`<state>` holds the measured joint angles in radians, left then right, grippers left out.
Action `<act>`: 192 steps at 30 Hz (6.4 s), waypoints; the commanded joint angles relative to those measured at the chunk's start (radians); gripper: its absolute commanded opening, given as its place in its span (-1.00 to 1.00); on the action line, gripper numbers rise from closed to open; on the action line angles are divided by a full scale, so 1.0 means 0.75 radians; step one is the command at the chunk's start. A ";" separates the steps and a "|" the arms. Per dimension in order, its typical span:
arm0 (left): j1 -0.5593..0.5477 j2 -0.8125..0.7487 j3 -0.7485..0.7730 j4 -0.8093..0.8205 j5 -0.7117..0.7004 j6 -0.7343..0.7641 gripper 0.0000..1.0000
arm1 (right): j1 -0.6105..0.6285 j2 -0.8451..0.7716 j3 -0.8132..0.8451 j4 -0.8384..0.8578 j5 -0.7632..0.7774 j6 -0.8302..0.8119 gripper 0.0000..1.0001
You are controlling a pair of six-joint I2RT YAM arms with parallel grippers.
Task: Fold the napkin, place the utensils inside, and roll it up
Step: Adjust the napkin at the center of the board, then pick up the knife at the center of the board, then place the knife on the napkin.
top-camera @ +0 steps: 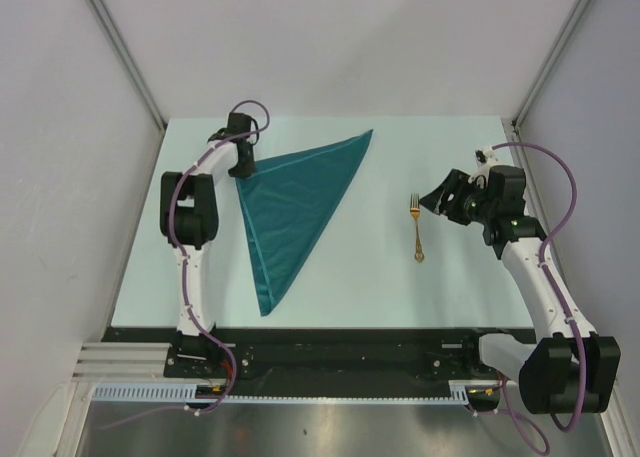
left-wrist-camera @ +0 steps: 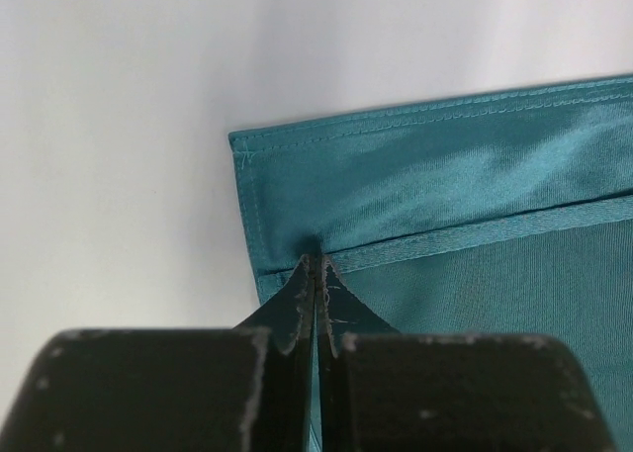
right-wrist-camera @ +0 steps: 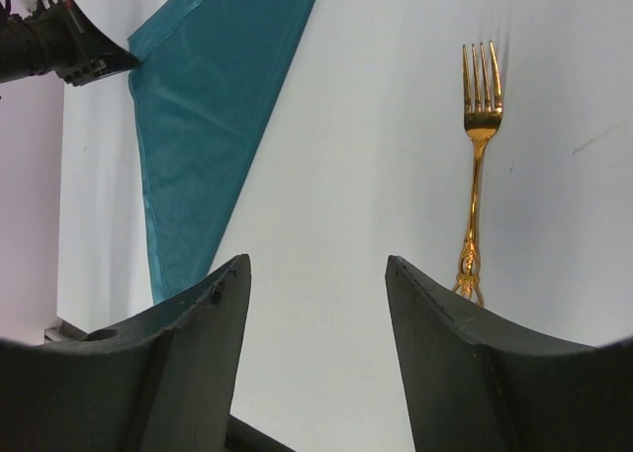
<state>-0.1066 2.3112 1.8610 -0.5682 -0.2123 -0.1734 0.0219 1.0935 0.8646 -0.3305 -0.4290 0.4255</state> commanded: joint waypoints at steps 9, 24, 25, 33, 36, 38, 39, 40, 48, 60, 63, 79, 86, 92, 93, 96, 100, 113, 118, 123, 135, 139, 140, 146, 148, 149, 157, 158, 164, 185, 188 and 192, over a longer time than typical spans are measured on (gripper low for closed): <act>0.026 -0.106 0.000 0.054 0.021 0.080 -1.00 | -0.013 -0.028 0.017 0.013 -0.009 -0.015 0.24; 0.046 -0.022 0.116 0.093 0.091 0.125 -1.00 | -0.019 -0.034 0.027 -0.019 0.003 -0.036 0.24; 0.046 -0.012 0.126 0.091 0.095 0.127 -1.00 | -0.017 -0.032 0.025 -0.019 0.005 -0.036 0.24; 0.052 0.066 0.222 0.064 0.105 0.131 -1.00 | -0.019 -0.024 0.044 -0.034 0.020 -0.046 0.24; 0.054 0.074 0.229 0.070 0.111 0.133 -1.00 | -0.019 -0.028 0.044 -0.040 0.028 -0.046 0.24; 0.056 0.082 0.241 0.068 0.111 0.133 -1.00 | -0.019 -0.026 0.044 -0.040 0.028 -0.044 0.24; 0.056 0.089 0.247 0.062 0.111 0.131 -0.99 | -0.019 -0.024 0.044 -0.042 0.028 -0.046 0.24; 0.058 0.097 0.251 0.058 0.107 0.129 -0.99 | -0.019 -0.024 0.044 -0.044 0.028 -0.046 0.24; 0.062 0.107 0.259 0.038 0.070 0.119 -0.99 | -0.019 0.000 0.031 -0.042 0.038 -0.050 0.25; 0.071 0.105 0.274 0.025 0.076 0.113 -0.77 | -0.019 0.068 -0.026 -0.060 0.134 -0.103 0.26; 0.071 0.081 0.290 0.009 0.087 0.094 -0.32 | -0.017 0.119 -0.020 -0.085 0.202 -0.125 0.27; -0.019 -0.674 -0.257 0.088 0.236 -0.014 0.83 | 0.257 0.667 0.121 -0.046 0.494 -0.146 0.08; -0.044 -1.060 -0.704 0.224 0.408 -0.090 0.79 | 0.292 0.843 0.248 -0.093 0.619 -0.158 0.00; -0.087 -1.143 -0.788 0.226 0.481 -0.092 0.76 | 0.294 0.912 0.307 -0.115 0.672 -0.158 -0.05; -0.095 -1.159 -0.794 0.228 0.485 -0.092 0.77 | 0.294 0.925 0.318 -0.122 0.676 -0.158 -0.06; -0.103 -1.181 -0.800 0.232 0.514 -0.096 0.75 | 0.292 0.953 0.330 -0.132 0.689 -0.158 -0.17; -0.103 -1.216 -0.802 0.238 0.516 -0.102 0.75 | 0.294 0.978 0.338 -0.138 0.611 -0.154 -0.82; -0.085 -1.306 -0.774 0.214 0.600 -0.147 0.75 | 0.678 0.988 0.569 -0.024 0.572 0.434 -1.00; -0.044 -1.359 -0.786 0.238 0.667 -0.172 0.75 | 0.830 1.176 0.812 0.085 0.572 0.729 -1.00; 0.048 -1.370 -0.806 0.275 0.753 -0.211 0.75 | 0.924 1.407 1.060 0.069 0.692 0.852 -1.00; 0.128 -1.372 -0.825 0.306 0.823 -0.245 0.73 | 0.936 1.585 1.318 -0.032 0.881 0.993 -1.00; 0.134 -1.368 -0.829 0.312 0.837 -0.252 0.72 | 0.936 1.598 1.310 -0.036 0.885 0.997 -1.00; 0.134 -1.368 -0.829 0.314 0.839 -0.254 0.72 | 0.934 1.600 1.306 -0.040 0.893 0.997 -1.00; 0.136 -1.361 -0.831 0.320 0.854 -0.262 0.72 | 0.926 1.583 1.244 -0.030 0.901 0.987 -1.00; 0.136 -1.361 -0.831 0.322 0.860 -0.264 0.72 | 0.922 1.571 1.210 -0.015 0.907 0.985 -1.00; 0.136 -1.361 -0.833 0.322 0.860 -0.264 0.72 | 0.920 1.569 1.201 -0.011 0.909 0.987 -1.00; 0.136 -1.359 -0.839 0.328 0.864 -0.266 0.72 | 0.891 1.579 1.154 0.034 0.869 0.981 -1.00; 0.138 -1.359 -0.839 0.328 0.864 -0.266 0.72 | 0.889 1.585 1.160 0.036 0.864 0.975 -1.00; 0.138 -1.357 -0.839 0.328 0.870 -0.268 0.72 | 0.877 1.606 1.165 0.038 0.848 0.946 -1.00; 0.138 -1.345 -0.845 0.330 0.854 -0.260 0.72 | 0.838 1.408 1.134 0.189 0.742 0.497 -0.20; 0.173 -1.341 -0.843 0.328 0.854 -0.260 0.72 | 0.722 1.358 1.060 0.260 0.652 0.445 -0.18; 0.173 -1.335 -0.851 0.336 0.856 -0.260 0.72 | 0.534 1.379 0.999 0.391 0.464 0.433 -0.20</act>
<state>0.0128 1.3090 1.2289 -0.3519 0.4225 -0.3660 0.5636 2.1620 1.6482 -0.1764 0.0277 0.8093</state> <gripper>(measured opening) 0.860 0.406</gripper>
